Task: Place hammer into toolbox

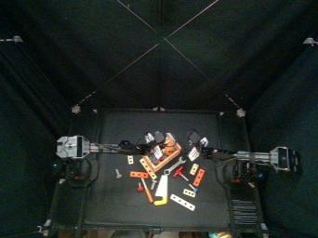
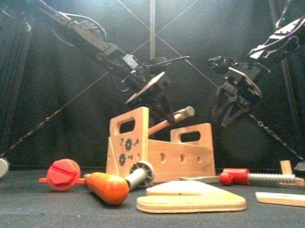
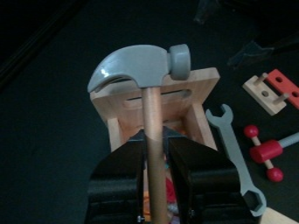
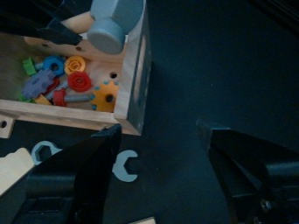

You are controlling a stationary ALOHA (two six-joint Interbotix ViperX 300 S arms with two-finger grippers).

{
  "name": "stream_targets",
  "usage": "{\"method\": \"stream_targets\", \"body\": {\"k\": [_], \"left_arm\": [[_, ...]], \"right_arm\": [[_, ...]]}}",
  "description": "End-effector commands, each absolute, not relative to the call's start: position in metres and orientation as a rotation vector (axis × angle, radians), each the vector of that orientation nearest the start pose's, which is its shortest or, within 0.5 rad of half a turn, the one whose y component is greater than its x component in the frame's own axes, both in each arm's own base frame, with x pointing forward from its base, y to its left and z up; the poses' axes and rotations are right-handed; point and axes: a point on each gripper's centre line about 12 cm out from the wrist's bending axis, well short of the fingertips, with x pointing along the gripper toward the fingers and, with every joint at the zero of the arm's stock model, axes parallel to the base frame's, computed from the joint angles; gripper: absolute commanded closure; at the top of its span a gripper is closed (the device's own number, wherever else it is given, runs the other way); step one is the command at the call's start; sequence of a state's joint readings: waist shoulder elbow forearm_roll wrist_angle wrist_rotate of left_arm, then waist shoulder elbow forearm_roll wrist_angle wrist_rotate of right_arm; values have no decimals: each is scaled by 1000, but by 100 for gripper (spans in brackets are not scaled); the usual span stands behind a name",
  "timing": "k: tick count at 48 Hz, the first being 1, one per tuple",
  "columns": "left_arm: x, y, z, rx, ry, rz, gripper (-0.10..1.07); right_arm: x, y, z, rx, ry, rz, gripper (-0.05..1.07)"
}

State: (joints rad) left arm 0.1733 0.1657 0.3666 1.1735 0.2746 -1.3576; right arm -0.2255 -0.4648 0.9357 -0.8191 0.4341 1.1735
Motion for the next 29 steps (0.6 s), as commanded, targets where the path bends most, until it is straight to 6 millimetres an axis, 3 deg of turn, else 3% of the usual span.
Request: {"method": "stream_targets", "body": {"k": [1,13,29], "left_arm": [[452,109,200,-163,578,471,45],[453,111,186,-174,611,484,27],[446,110,196,-175,597,494,11]], "right_arm": [[252,-96,214,344,646,-658,4],[252,-95,214,350,646,-659,4],[251,-95,212,353,650,-661,4]]}}
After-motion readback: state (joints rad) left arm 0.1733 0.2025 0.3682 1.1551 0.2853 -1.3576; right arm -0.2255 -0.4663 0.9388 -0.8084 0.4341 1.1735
